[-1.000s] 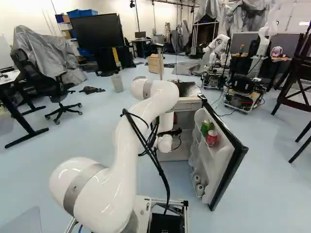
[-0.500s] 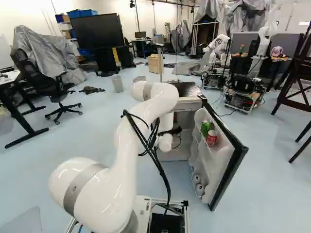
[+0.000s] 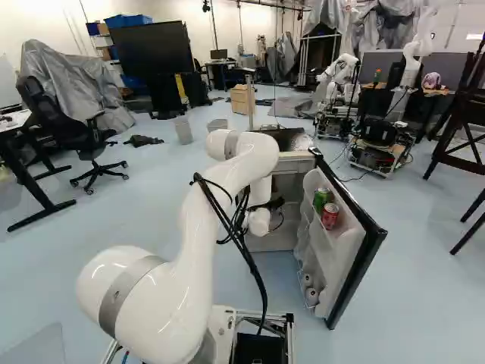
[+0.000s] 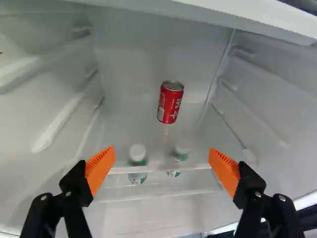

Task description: Grab a drink from the fridge

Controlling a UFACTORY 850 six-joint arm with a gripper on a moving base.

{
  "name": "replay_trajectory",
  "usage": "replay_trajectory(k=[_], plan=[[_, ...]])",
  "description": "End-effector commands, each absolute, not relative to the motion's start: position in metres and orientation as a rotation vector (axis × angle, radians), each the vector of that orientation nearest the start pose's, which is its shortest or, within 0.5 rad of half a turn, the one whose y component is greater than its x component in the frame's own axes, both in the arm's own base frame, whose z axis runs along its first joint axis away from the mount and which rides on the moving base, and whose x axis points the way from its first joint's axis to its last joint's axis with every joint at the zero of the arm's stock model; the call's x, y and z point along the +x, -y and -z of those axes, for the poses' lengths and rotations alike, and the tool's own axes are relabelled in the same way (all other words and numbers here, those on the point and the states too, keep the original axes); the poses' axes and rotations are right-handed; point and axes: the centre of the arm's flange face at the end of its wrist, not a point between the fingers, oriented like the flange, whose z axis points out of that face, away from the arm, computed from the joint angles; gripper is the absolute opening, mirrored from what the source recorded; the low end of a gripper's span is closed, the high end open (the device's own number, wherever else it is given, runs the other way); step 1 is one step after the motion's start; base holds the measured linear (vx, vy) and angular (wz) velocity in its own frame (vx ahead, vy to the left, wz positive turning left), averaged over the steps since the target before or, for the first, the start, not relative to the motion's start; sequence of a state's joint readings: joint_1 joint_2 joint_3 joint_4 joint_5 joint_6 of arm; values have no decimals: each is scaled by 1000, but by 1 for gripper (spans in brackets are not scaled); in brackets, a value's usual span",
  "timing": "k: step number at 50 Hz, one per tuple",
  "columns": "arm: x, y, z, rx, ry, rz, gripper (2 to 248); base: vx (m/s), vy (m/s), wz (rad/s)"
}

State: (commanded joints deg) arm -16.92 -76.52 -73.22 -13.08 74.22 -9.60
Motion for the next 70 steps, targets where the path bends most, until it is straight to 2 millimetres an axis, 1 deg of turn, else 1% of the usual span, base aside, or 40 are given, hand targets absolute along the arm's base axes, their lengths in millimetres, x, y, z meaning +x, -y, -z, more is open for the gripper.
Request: replay_trajectory(k=[70], plan=[[617,155,26,-2586,161,2013,247,0,0,0]])
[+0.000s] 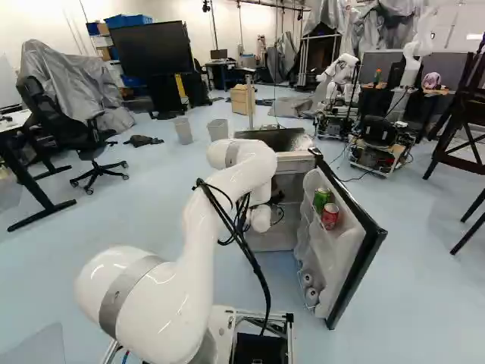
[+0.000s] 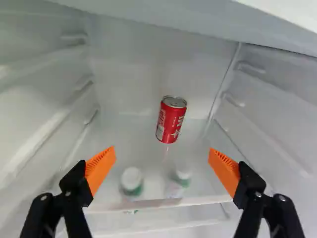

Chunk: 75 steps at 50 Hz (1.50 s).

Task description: Grab a drink from the fridge

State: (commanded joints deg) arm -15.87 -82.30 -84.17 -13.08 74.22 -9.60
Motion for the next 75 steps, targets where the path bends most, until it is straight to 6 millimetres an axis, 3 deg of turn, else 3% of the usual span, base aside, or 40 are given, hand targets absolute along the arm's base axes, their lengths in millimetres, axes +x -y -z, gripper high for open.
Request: replay_trajectory(k=[75], plan=[[657,165,44,-2513,179,2136,247,0,0,0]])
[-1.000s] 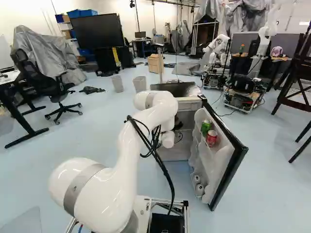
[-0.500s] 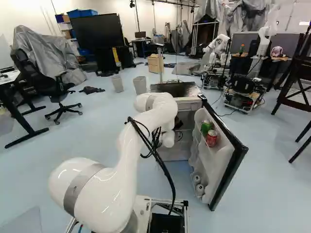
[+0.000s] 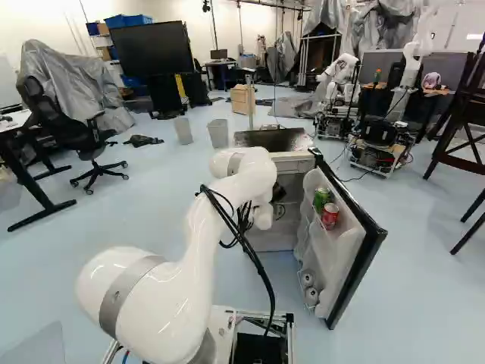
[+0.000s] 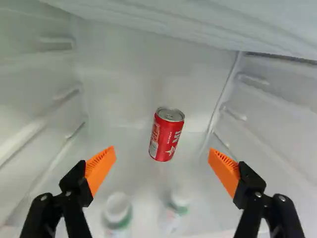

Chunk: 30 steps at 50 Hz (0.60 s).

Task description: Grab a drink from the fridge

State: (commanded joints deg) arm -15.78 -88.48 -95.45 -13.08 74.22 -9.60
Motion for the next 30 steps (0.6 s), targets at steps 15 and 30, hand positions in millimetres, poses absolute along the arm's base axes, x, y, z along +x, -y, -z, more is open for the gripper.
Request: replay_trajectory(k=[15,30], plan=[[665,166,48,-2496,185,2160,247,0,0,0],[672,166,51,-2480,191,2182,247,0,0,0]])
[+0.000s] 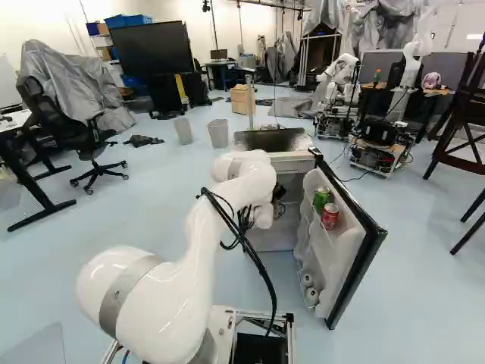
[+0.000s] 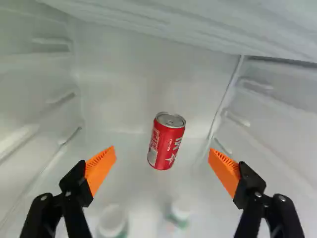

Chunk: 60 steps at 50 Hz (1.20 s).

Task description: Grab a drink from the fridge

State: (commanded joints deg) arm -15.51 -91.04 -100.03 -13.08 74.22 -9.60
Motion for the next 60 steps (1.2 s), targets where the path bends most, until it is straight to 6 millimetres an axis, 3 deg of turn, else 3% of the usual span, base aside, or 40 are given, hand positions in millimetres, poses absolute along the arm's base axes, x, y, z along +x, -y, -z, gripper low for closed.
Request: replay_trajectory(k=[12,31,60], plan=[[673,166,52,-2472,178,2181,247,0,0,0],[673,166,52,-2395,-13,2121,247,0,0,0],[676,166,54,-2381,-24,2127,247,0,0,0]])
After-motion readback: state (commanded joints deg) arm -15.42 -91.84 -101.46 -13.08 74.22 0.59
